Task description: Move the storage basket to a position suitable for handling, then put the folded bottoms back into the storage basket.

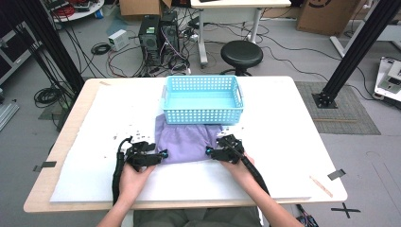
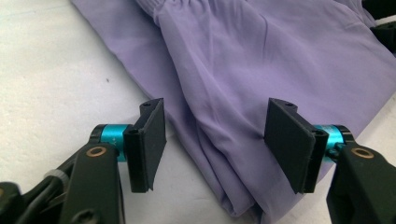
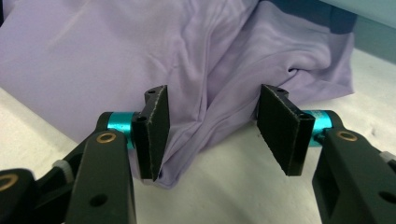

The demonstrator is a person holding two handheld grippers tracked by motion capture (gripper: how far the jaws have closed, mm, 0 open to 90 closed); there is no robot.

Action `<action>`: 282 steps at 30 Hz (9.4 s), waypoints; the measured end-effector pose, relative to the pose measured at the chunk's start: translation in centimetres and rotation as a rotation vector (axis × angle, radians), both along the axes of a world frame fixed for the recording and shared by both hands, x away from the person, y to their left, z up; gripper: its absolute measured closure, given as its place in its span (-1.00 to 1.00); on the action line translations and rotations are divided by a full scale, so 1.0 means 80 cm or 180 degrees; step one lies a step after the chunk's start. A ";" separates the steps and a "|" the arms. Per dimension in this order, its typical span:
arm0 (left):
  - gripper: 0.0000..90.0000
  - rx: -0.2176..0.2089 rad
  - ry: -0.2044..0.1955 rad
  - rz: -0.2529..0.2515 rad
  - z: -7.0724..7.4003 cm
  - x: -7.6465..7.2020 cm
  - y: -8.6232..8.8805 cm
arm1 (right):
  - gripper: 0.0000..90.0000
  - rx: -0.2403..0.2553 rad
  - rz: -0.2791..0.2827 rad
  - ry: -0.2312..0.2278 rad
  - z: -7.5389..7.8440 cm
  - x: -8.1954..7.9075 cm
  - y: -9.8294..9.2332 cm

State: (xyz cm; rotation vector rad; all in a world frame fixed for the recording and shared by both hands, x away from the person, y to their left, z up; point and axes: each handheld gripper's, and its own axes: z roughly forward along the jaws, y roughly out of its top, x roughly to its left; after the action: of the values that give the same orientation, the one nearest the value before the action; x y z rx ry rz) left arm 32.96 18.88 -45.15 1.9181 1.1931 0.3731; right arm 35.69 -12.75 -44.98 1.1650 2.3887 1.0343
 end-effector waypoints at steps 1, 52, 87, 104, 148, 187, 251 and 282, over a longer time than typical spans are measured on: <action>-0.15 0.0005 -0.0005 0.0023 0.000 -0.001 -0.003 | 0.10 -0.0028 0.0008 -0.0024 0.000 0.000 0.001; 0.80 -0.0375 0.0318 -0.1146 -0.003 -0.079 -0.114 | 0.97 0.0198 0.0090 0.0137 0.000 -0.139 -0.133; -0.43 0.0101 -0.0660 -0.0302 0.034 0.015 -0.146 | -0.29 0.0576 -0.0490 -0.0909 0.039 0.053 -0.222; -0.39 -0.0116 -0.0527 -0.0443 0.046 0.047 -0.116 | 0.03 0.0577 -0.0209 -0.0808 0.042 0.106 -0.217; -0.27 -0.0072 -0.0432 -0.0331 0.029 0.116 -0.078 | 0.11 0.0300 0.0006 -0.0901 0.034 0.059 -0.184; -0.16 -0.0115 -0.0604 -0.0303 0.022 0.114 -0.083 | 0.21 0.0322 -0.0383 -0.0876 0.025 0.069 -0.176; -0.44 -0.0476 -0.1208 -0.0537 0.052 0.020 0.013 | -0.53 0.0482 -0.0220 -0.1062 0.039 -0.008 -0.197; -0.45 -0.0356 -0.1232 -0.0524 0.055 0.016 0.014 | -0.40 0.0359 -0.0477 -0.1468 0.038 -0.030 -0.213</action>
State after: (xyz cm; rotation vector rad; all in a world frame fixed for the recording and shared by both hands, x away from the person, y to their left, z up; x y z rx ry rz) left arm 34.27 20.00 -40.76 1.7338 0.7814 0.5478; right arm 33.28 -29.81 -41.91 0.9907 1.8811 1.2420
